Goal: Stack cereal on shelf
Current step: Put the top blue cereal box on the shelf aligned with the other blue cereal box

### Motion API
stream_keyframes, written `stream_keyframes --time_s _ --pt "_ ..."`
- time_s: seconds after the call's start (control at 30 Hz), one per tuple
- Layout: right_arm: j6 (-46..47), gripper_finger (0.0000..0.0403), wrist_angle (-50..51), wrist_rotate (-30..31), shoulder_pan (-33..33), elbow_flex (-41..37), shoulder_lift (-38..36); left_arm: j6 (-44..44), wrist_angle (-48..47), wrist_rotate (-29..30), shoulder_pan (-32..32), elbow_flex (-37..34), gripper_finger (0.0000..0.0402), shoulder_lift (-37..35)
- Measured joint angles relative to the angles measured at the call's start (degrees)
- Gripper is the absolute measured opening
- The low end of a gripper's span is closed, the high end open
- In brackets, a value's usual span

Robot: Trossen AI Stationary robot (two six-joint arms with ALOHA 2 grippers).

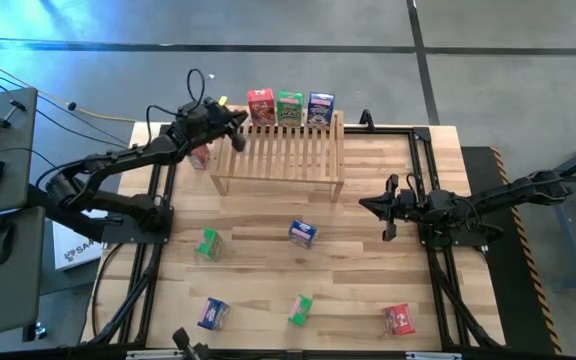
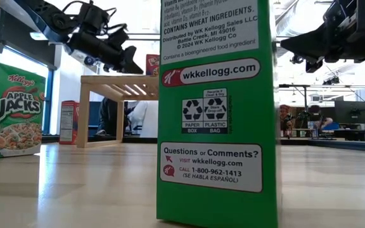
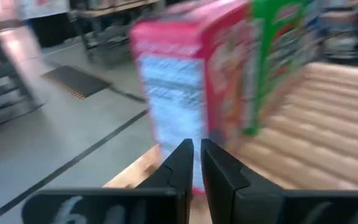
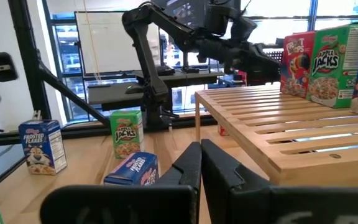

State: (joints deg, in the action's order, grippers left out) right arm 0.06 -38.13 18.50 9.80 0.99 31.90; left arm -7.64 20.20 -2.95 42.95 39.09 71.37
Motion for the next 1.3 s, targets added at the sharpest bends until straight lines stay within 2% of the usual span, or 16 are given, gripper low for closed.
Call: stream_keyframes --time_s 0.2,0.4,0.5,0.63,0.87,1.03,1.17,1.3 --pt "1.20 0.0000 0.26 0.98 0.00 0.00 0.02 -1.56 -0.96 -9.59 -4.06 0.00 0.0023 -3.21" --pt "1.25 0.0000 2.39 3.08 0.00 1.22 0.08 5.41 -4.28 -14.33 -8.36 0.00 0.0023 -2.71" --pt "1.50 0.0000 4.13 3.52 0.02 3.88 1.61 2.13 -5.59 -14.42 -10.16 0.00 0.0019 -2.75" --pt "1.65 0.0000 5.98 4.04 1.71 8.51 7.51 -0.02 -3.44 -14.62 -11.64 0.00 0.0003 -2.81" --pt "4.32 0.0011 8.27 9.21 6.81 19.29 23.68 -2.47 -1.84 -14.56 -13.28 -0.03 0.0001 -2.86" --pt "10.89 0.0070 15.66 10.75 9.08 28.57 34.97 -0.75 10.70 -14.56 -14.20 -6.54 0.0001 -2.83" --pt "18.31 0.0150 22.35 10.97 9.49 35.66 42.67 1.81 22.70 -14.55 -14.15 -12.35 0.0001 -2.81" --pt "23.82 0.0241 28.50 11.00 9.49 42.54 48.42 2.57 25.29 -14.48 -14.11 -14.36 0.0000 -2.83"
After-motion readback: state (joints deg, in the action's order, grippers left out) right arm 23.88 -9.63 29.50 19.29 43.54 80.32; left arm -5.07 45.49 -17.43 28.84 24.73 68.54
